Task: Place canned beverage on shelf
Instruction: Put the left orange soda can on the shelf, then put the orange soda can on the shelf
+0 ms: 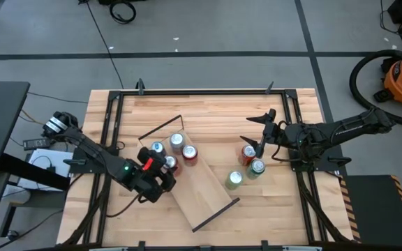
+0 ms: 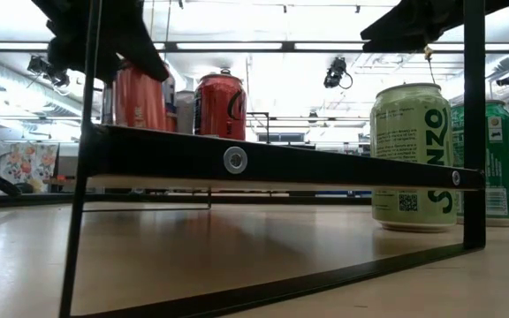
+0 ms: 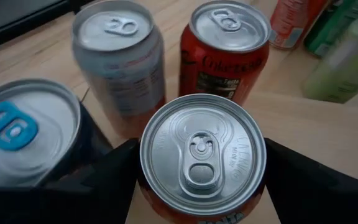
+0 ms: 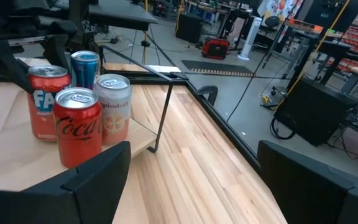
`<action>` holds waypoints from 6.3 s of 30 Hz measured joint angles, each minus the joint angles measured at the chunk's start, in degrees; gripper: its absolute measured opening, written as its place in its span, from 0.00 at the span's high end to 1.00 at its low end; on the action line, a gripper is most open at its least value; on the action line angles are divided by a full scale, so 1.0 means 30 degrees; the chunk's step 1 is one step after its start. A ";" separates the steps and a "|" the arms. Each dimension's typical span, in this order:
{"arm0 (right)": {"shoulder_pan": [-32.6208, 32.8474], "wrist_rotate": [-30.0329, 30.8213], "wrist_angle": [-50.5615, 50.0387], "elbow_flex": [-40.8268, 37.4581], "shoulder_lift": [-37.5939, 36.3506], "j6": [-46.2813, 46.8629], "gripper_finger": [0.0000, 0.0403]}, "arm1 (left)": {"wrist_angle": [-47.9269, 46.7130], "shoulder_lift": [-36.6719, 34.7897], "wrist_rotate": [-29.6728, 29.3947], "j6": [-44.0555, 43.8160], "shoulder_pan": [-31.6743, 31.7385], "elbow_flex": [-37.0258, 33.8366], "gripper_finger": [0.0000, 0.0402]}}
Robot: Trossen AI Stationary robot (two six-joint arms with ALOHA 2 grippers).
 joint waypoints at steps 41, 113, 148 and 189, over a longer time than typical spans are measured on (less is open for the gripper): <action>-0.0102 -0.3634 -0.3089 -0.0008 0.0391 0.2561 0.10 | -0.0304 0.0030 -0.0222 1.0595 0.0376 0.4769 0.13; -0.0656 -0.7441 -1.1151 0.8712 0.6821 0.4559 0.20 | 1.1766 0.3753 0.5131 2.0754 0.5967 0.5129 0.13; 0.0583 -0.6637 -0.7754 0.8706 0.8007 0.2003 0.18 | 1.6452 0.6150 0.7657 2.1588 0.7039 0.5166 0.19; 0.2326 -0.4313 -0.5237 0.4058 0.3049 0.3554 0.13 | 1.6968 0.6450 -0.0167 1.3218 0.1399 0.2556 0.24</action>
